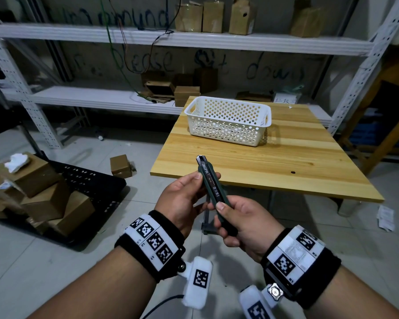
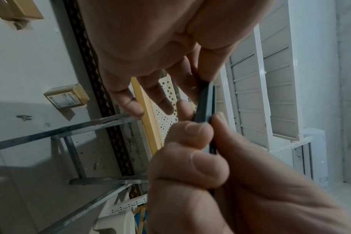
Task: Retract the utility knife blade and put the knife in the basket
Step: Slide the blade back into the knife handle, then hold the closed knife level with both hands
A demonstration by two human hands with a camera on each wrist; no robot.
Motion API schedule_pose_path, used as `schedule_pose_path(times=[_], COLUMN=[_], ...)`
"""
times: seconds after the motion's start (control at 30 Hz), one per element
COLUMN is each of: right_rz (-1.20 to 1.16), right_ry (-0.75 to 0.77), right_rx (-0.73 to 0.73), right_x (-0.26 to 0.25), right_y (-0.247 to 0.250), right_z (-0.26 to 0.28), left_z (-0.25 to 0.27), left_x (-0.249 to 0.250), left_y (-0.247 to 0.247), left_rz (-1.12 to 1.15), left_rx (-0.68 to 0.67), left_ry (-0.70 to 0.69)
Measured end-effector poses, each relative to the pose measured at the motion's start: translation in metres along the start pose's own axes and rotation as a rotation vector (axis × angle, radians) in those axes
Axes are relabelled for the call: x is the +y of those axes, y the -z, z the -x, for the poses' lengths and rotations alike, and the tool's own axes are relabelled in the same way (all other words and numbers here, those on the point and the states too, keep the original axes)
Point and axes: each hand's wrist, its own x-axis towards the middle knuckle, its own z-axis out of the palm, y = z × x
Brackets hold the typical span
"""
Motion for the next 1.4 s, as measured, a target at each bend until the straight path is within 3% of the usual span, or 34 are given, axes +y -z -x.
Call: schedule_pose_path(times=[0.5,1.17,1.4], right_rz=[-0.012,-0.231,-0.241], right_ry=[-0.003,0.173,0.209], right_rx=[-0.003,0.351,0.365], right_x=[-0.002,-0.027,-0.029], right_y=[-0.002,0.029,0.03], right_z=[0.002,-0.005,-0.003], left_z=[0.001,-0.006,-0.007], left_x=[0.002,0.005,0.004], left_y=[0.0,0.012,0.009], left_rz=[0.001,0.104,0.11], left_rx=[0.027,0.179,0.188], left_ry=[0.002,0.027,0.031])
